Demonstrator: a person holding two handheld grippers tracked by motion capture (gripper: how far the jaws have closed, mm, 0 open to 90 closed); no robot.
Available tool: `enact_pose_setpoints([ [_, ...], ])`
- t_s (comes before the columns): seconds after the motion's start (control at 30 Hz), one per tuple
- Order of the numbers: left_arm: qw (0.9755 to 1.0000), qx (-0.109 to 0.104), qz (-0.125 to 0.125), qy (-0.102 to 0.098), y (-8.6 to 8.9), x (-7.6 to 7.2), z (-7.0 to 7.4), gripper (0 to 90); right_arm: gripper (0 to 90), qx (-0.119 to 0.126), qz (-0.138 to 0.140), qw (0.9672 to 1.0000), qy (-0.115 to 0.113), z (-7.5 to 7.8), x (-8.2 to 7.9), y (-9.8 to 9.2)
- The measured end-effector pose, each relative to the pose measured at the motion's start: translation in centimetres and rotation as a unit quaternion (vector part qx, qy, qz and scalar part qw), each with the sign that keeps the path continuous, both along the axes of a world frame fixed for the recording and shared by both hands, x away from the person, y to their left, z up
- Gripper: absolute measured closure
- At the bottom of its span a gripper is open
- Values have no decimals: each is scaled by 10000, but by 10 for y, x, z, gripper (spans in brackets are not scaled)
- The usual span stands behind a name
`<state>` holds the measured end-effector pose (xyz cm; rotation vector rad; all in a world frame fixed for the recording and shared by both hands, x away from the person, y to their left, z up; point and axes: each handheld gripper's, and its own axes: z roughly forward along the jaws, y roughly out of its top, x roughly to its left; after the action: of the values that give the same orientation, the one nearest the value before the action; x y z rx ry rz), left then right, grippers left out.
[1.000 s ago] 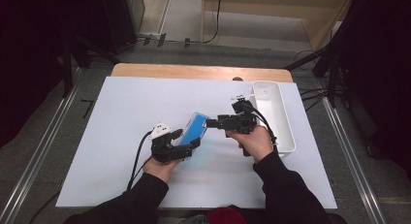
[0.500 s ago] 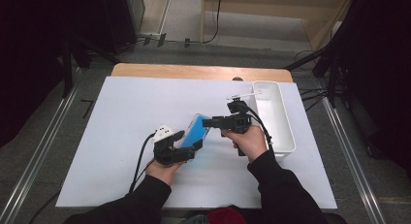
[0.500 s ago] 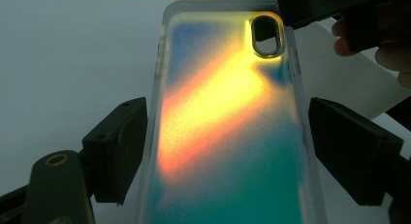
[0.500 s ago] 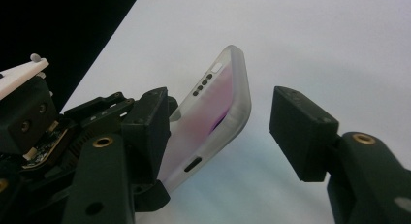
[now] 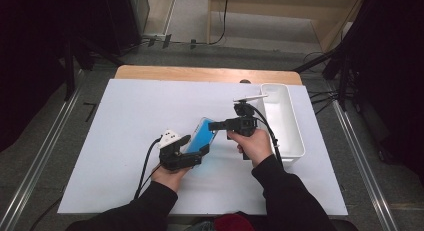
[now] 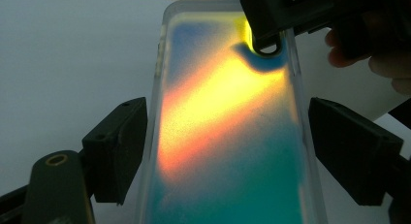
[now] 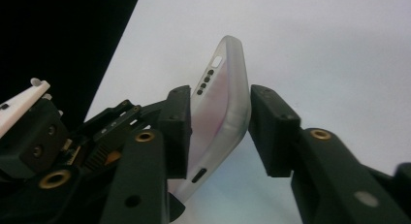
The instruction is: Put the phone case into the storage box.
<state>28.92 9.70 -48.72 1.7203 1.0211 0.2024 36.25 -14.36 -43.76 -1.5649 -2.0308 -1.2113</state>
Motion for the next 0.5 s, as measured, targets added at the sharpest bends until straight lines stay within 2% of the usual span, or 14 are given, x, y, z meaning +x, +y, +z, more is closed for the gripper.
enact_pose_setpoints([
  [0.1,10000,-2,-11,-51,0,-1,1,166,702,76,7,9998,168,-1,1,-1],
  [0.17,10000,26,-39,-84,0,-1,0,166,714,124,-1,9997,204,-1,1,-1],
  [0.4,9999,31,-28,-160,-2,-2,0,166,742,264,19,9992,305,1,2,-4],
  [0.5,9998,-4,-40,-180,-3,-2,0,166,755,317,46,9991,263,3,2,-4],
])
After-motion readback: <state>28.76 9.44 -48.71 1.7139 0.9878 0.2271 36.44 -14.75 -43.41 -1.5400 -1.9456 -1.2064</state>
